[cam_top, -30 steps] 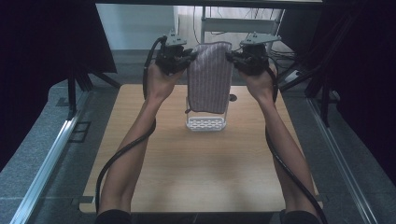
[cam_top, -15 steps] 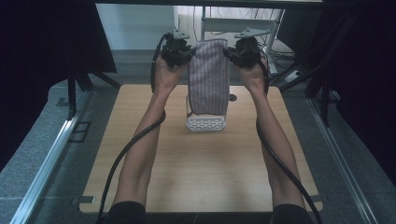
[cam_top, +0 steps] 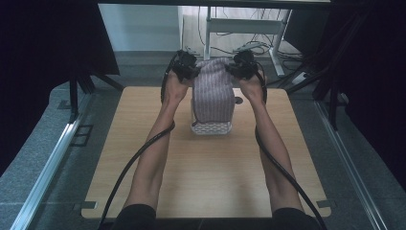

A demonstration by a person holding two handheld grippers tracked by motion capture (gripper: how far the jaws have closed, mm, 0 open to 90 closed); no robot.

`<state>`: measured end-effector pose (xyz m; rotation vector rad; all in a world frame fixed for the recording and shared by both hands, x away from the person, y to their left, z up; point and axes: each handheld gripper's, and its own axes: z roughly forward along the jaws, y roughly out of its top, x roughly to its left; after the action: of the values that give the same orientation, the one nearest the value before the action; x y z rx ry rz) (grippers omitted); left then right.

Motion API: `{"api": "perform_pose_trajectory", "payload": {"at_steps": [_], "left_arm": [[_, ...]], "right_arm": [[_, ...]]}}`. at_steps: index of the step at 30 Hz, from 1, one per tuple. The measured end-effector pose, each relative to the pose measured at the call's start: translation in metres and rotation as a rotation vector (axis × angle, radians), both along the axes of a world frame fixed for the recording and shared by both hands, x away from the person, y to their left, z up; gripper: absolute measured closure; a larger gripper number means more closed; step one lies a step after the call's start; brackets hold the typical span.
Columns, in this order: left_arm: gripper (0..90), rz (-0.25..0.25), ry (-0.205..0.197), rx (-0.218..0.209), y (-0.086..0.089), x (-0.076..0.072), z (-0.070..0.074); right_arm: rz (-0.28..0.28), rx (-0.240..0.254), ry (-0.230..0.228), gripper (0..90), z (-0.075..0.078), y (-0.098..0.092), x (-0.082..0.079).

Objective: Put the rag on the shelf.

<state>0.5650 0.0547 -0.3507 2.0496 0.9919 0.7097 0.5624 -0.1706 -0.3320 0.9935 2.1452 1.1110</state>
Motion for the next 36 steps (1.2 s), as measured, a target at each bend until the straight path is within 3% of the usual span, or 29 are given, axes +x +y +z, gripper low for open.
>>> {"api": "perform_pose_trajectory", "payload": {"at_steps": [8,9,10,12,13,14,16,19,23,31,36], "left_arm": [[71.7,-0.003,0.092,0.034,0.0,0.003,-0.024],[66.1,-0.001,0.097,0.032,0.0,0.003,-0.026],[66.1,-0.001,0.112,0.029,0.0,0.004,-0.029],[58.0,0.01,0.13,0.033,0.0,0.005,-0.033],[48.0,0.01,0.142,0.032,0.001,0.005,-0.034],[48.0,0.009,0.157,0.017,0.002,0.005,-0.034],[40.3,0.019,0.149,0.001,0.005,0.003,-0.033],[34.1,0.011,0.15,-0.077,0.01,-0.003,-0.025],[29.6,-0.016,0.152,-0.114,0.011,-0.007,-0.019],[22.6,-0.071,0.116,-0.104,0.004,-0.025,-0.008],[18.9,-0.106,0.116,-0.105,0.001,-0.035,-0.004]], "right_arm": [[0.023,-0.008,0.062,80.4,-0.02,0.002,0.002],[0.028,-0.014,0.071,79.4,-0.024,0.002,0.002],[0.028,-0.014,0.071,79.4,-0.024,0.002,0.002],[0.034,-0.009,0.093,72.6,-0.028,0.001,0.003],[0.041,-0.002,0.109,66.8,-0.03,0.0,0.003],[0.041,-0.002,0.109,66.8,-0.03,0.0,0.003],[0.044,0.005,0.114,59.7,-0.032,-0.002,0.003],[0.051,0.028,0.143,49.1,-0.032,-0.004,0.002],[0.05,0.039,0.146,44.0,-0.032,-0.006,-0.002],[0.061,0.072,0.134,37.3,-0.03,-0.009,-0.012],[0.084,0.079,0.125,31.7,-0.029,-0.01,-0.021]]}}
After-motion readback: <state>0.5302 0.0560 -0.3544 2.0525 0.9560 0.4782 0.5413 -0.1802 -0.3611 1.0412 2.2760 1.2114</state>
